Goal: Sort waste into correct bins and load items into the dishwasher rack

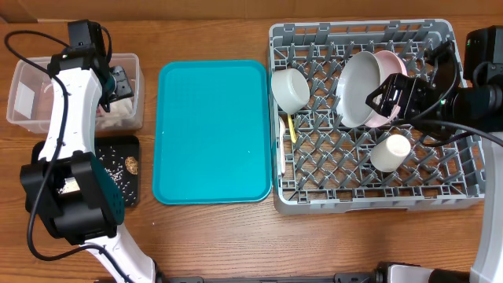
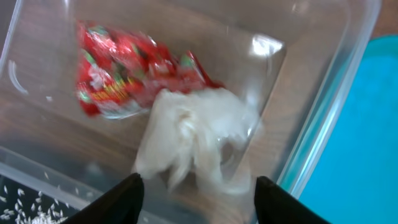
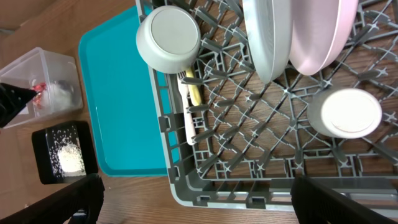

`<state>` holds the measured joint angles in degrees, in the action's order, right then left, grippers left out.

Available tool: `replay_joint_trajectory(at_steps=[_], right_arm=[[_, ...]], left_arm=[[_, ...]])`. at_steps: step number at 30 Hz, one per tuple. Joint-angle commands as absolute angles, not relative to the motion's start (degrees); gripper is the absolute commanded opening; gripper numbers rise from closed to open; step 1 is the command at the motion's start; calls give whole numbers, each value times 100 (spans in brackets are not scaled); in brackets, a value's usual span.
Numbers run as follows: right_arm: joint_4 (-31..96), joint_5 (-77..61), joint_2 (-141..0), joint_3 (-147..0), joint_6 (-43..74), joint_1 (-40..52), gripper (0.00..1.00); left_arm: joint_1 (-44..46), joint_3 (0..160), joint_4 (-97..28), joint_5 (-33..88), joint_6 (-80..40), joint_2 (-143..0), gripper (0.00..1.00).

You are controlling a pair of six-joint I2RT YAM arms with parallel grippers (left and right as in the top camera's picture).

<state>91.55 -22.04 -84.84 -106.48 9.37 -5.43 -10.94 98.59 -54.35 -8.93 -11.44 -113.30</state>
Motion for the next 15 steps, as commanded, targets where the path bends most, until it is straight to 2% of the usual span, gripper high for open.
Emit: replay_joint_trajectory(at_steps=[1, 5, 9, 11, 12, 15], right_arm=[[9131, -2311, -8418, -10685, 819, -515, 100], [8864, -2580, -8034, -10685, 572, -510, 100], [8506, -2576, -7415, -10685, 569, -510, 100], [8399, -2576, -7214, -10685, 572, -510, 100], [8366, -2578, -7091, -10685, 576, -510, 100], [8372, -2576, -6947, -10685, 576, -510, 100]], left_arm=[[-1059, 10447, -5900, -427, -1007, -10822, 63], [-987, 11356, -7111, 320, -1007, -9874, 70], [-766, 11542, -7944, 703, -1009, -8906, 76], [-563, 11539, -8285, 676, -1009, -8436, 84], [-425, 11539, -8429, 539, -1011, -8217, 99], [-189, 11539, -8617, 272, -1009, -7881, 100]])
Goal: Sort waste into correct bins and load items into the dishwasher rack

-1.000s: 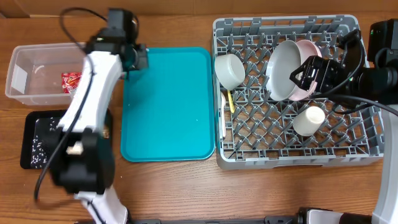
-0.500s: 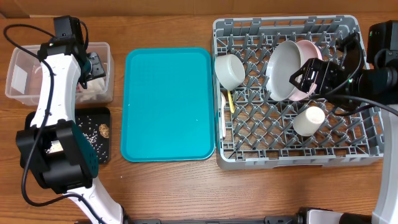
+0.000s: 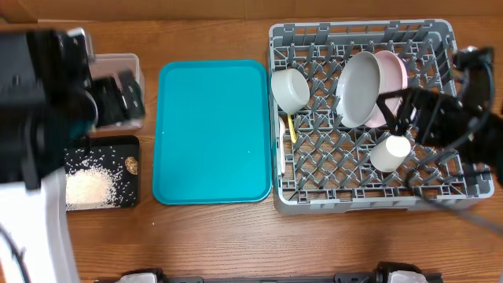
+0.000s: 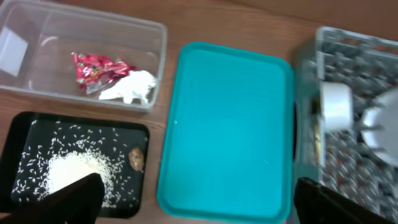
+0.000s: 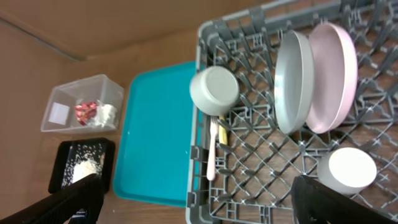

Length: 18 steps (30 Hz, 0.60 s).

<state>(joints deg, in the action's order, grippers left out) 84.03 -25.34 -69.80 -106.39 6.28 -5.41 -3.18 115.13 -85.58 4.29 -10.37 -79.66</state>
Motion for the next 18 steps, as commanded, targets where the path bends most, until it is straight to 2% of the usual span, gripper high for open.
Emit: replay_joint_trajectory(at_steps=[1, 15, 18], right_arm=[[8429, -2576, -6949, -10685, 576, -510, 100], [8595, -2552, -7008, -10685, 593, -510, 100], [8742, -2512, -7008, -10685, 283, -484, 100]], left_arm=[[-183, 11539, -8691, 279, -1011, -7797, 100], [-183, 11539, -8683, 296, -1090, -7865, 100], [-183, 11539, -8683, 296, -1090, -7865, 100]])
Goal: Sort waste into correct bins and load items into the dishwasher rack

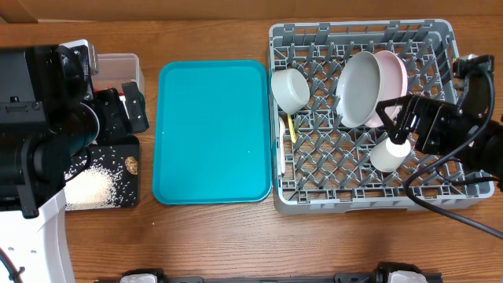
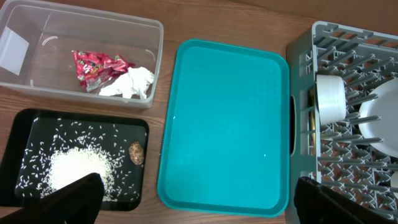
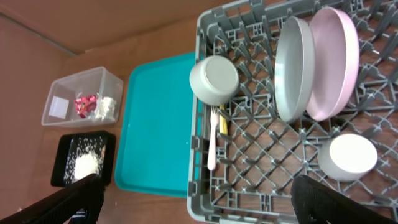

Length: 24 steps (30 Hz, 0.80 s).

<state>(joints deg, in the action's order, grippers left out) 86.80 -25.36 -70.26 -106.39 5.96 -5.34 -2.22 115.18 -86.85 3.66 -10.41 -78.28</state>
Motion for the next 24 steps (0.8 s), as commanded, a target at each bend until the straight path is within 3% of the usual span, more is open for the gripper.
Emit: replay_joint_trajectory(at_steps=[1, 7, 9, 13, 24], right_arm=[[8746, -2512, -7008, -10685, 5, -484, 100], [7161, -2510, -6722, -10243, -1881, -482, 100], [6604, -2502, -6471, -9800, -1997, -482, 100], [4622, -2512, -5290, -7531, -1671, -482, 100], [921, -2512, -2383, -2362, 32, -482, 100]], left_arm=[[-183, 11539, -8683, 296, -1092, -7865, 100], [-183, 11539, -8683, 296, -1090, -7865, 100], [-183, 11539, -8683, 296, -1090, -7865, 100], [-183, 11539, -8683, 296, -1090, -7865, 100], [-183, 11539, -8683, 296, -1090, -7865, 100]])
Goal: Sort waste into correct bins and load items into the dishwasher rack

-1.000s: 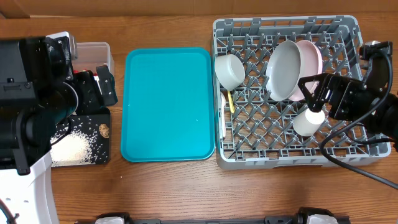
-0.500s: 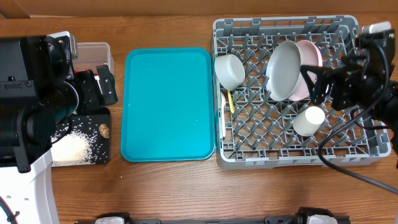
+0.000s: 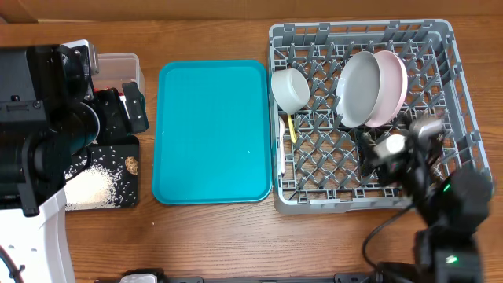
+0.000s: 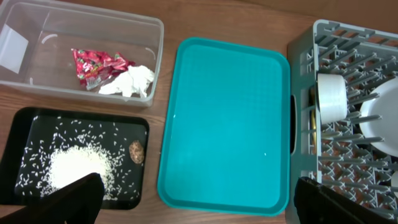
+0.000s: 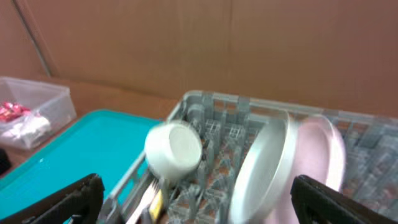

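My left gripper (image 4: pixel 199 208) hangs high and open, empty, over the teal tray (image 4: pixel 227 124). Below it, the clear bin (image 4: pixel 25 84) holds a red wrapper (image 4: pixel 93 65) and a white tissue (image 4: pixel 130 82). A black tray (image 4: pixel 25 130) carries rice (image 4: pixel 71 171) and a small brown bit (image 4: pixel 136 151). The grey rack (image 3: pixel 464 94) holds a white cup (image 3: pixel 290 89), a grey plate (image 3: pixel 360 88), a pink plate (image 3: pixel 393 72), cutlery (image 3: pixel 284 145) and a second white cup (image 3: pixel 391 146). My right gripper (image 5: pixel 199 208) is open and empty, looking level across the rack from its front.
The left arm (image 3: pixel 43 118) covers most of the clear bin and part of the black tray from overhead. The right arm (image 3: pixel 452 200) stands at the rack's front right corner. A brown cardboard wall (image 5: pixel 186 43) rises behind the table.
The right arm has moved from over the rack's right side to its front right corner, and its camera now looks level across the rack instead of down. The left arm has not moved.
First my left gripper was open low inside the clear bin, just over the tissue and red wrapper, with the right gripper open close above the rack. Then both were open high over the table. Now the right one sits lower at the rack's front.
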`<state>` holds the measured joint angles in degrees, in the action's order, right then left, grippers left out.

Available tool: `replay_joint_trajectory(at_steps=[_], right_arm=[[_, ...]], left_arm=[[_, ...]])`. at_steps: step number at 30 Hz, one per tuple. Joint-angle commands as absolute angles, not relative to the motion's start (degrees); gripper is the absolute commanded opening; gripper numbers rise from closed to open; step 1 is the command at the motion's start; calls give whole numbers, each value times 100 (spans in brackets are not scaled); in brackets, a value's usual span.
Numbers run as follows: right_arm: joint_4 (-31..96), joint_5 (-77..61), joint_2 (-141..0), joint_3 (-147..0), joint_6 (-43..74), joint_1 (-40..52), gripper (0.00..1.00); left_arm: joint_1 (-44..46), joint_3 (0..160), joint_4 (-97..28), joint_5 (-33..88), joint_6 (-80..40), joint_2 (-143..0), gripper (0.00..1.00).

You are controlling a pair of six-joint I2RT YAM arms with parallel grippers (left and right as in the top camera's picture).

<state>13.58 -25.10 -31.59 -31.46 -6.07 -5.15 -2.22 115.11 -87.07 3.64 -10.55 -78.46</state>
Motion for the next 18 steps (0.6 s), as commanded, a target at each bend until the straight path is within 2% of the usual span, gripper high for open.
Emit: replay_joint_trajectory(at_steps=[1, 4, 9, 15, 18], right_arm=[[768, -2512, -2036, -2040, 95, -480, 100], [808, -2324, -954, -1363, 115, -384, 100], [969, -1568, -19, -932, 108, 56, 100], [939, -1551, -16, -661, 91, 139, 100], [537, -1549, -16, -327, 95, 139, 100]], left_arm=[[-183, 11539, -8683, 296, -1090, -7865, 100], [-183, 11539, -8683, 296, -1090, -7865, 100], [-183, 11539, -8683, 296, -1090, -7865, 100], [-183, 11539, -8680, 296, -1092, -7865, 100], [-183, 11539, -8683, 296, -1090, -7865, 100]])
